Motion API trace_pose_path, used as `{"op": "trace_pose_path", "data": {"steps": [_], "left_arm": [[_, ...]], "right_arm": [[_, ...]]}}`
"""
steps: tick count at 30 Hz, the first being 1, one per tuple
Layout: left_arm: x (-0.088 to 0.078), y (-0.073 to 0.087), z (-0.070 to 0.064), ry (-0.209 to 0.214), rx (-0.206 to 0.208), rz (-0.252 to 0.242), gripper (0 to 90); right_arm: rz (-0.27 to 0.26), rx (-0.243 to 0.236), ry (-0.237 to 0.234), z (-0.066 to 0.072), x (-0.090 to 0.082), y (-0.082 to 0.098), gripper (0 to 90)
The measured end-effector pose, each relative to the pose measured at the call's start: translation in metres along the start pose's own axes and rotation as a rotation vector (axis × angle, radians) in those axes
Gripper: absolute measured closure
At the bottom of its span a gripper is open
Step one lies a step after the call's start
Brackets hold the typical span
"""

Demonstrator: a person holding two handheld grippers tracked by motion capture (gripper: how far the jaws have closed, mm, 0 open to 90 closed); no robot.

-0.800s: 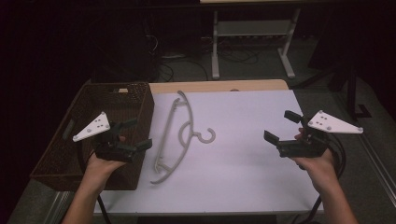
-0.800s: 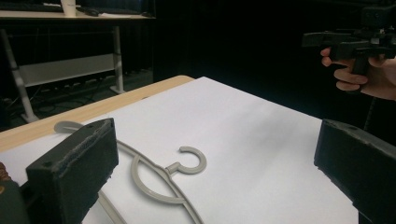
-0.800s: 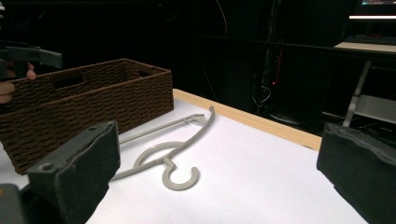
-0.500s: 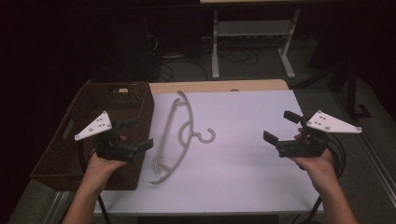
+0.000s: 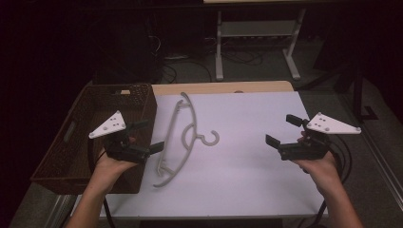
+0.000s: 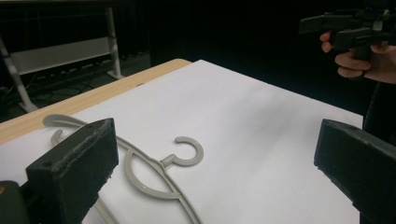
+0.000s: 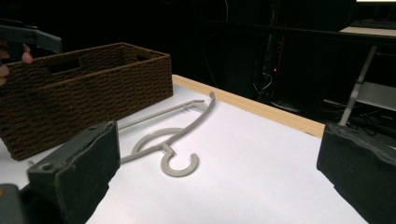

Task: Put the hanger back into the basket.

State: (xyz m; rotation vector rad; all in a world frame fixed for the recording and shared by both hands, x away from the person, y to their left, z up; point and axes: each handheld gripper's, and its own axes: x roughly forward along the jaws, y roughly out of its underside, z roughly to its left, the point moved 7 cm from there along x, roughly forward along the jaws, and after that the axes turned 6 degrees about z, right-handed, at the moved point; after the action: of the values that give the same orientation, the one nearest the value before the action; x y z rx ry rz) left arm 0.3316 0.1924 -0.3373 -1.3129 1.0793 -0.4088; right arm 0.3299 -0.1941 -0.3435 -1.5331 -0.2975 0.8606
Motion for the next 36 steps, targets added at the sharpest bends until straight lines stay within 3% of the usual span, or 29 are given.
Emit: {"op": "trace_pose_path", "data": {"steps": [6,17,36], "left_arm": [[0.010,-0.005,-0.005,-0.008,0.017,0.045,0.0],[0.028,-0.003,-0.014,0.018,0.025,0.106,0.0],[0.070,0.011,-0.024,-0.007,0.039,0.240,0.0]], "right_arm": [[0.003,0.004,-0.001,-0.001,-0.001,0.000,0.0],[-0.008,-0.004,0.002,-0.001,-0.002,-0.002,0.0],[-0.001,-0.001,0.004,-0.001,-0.001,-0.002,0.0]]}}
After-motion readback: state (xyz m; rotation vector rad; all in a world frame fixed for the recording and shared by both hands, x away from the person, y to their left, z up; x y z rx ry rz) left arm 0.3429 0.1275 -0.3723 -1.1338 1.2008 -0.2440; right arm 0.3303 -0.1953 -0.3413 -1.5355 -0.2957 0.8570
